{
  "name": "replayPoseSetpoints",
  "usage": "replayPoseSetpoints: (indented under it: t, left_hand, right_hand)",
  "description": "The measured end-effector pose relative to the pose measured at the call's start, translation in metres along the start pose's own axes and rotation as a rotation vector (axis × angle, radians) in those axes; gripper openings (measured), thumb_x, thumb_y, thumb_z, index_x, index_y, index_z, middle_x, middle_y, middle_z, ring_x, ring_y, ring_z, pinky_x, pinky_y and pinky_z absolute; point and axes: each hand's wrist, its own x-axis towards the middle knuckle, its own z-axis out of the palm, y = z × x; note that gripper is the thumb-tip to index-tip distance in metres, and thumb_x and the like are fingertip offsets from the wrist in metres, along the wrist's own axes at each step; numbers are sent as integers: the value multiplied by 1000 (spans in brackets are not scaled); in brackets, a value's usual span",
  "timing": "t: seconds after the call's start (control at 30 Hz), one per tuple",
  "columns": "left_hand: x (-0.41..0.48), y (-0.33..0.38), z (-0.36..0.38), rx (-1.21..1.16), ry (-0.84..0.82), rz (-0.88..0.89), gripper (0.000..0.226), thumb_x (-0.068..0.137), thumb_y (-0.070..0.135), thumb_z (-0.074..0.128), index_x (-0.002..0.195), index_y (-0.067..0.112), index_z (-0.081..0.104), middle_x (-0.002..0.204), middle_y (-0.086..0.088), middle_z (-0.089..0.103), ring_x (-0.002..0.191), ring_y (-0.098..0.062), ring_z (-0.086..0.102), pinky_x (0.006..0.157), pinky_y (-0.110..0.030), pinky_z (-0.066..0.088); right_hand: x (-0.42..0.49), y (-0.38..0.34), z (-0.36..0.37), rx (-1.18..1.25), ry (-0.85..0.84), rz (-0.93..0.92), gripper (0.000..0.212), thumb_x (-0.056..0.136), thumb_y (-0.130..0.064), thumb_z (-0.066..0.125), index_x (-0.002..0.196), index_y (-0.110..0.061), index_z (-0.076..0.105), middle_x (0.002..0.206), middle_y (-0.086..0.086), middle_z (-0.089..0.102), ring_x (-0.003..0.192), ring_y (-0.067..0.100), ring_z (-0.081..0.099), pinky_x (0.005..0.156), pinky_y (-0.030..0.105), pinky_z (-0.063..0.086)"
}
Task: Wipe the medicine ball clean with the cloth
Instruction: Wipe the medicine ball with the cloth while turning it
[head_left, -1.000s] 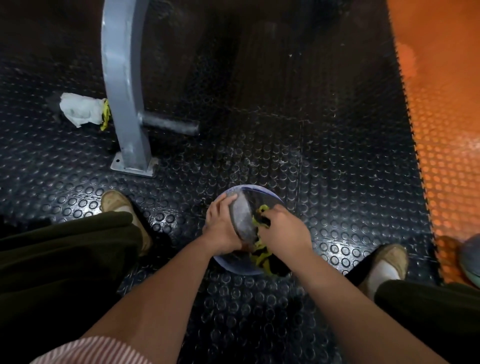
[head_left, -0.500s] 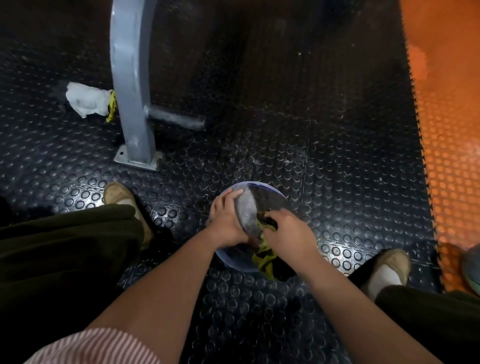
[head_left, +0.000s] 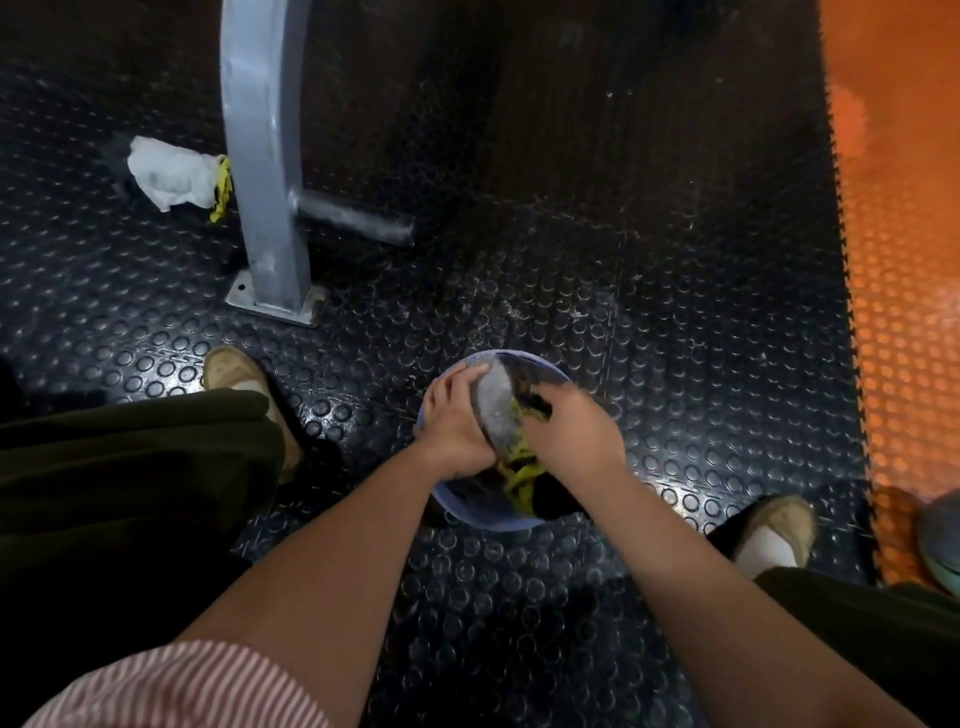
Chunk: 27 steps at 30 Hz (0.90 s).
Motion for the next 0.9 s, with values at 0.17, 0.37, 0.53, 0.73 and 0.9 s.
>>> replayPoseSetpoints:
  t: [0.17, 0.37, 0.53, 0.73, 0.9]
  left_hand:
    - [-5, 0, 3, 62, -53, 17, 113, 63, 26, 87, 143, 44, 9, 147, 12, 1, 143, -23, 1, 117, -51, 19]
    - [-7, 5, 11, 110, -22, 35, 100, 75, 28, 76, 147, 38, 7, 155, 8, -4, 145, -25, -3, 115, -57, 15]
    - [3, 4, 2, 46, -13, 52, 100, 74, 23, 77, 146, 38, 11, 153, 5, 4, 144, -25, 1, 117, -51, 15]
    - [5, 8, -7, 100, -88, 161, 117, 66, 42, 86, 151, 37, 4, 159, 12, -9, 147, -18, -13, 119, -49, 0]
    - [3, 7, 7, 394, -35, 225, 119, 74, 40, 77, 152, 27, -12, 159, 4, -19, 146, -21, -22, 118, -37, -12]
  right_hand:
    - [-29, 12, 11, -20, 25, -21, 33, 91, -28, 54, 123, -24, 60, 118, 0, 56, 101, 24, 58, 74, 31, 45]
    - [14, -1, -2, 33, 55, 71, 22, 90, -27, 51, 104, -19, 65, 99, 4, 64, 86, 28, 60, 65, 31, 44]
    - [7, 7, 4, 138, 45, 79, 26, 90, -25, 52, 114, -19, 62, 105, 7, 63, 91, 28, 60, 69, 31, 44]
    - [-20, 26, 9, 123, -5, 83, 35, 90, -29, 57, 124, -26, 60, 119, -1, 60, 106, 22, 59, 80, 30, 45]
    - [14, 20, -9, 184, -7, 95, 24, 89, -29, 56, 111, -23, 64, 92, 4, 67, 89, 26, 63, 75, 33, 50]
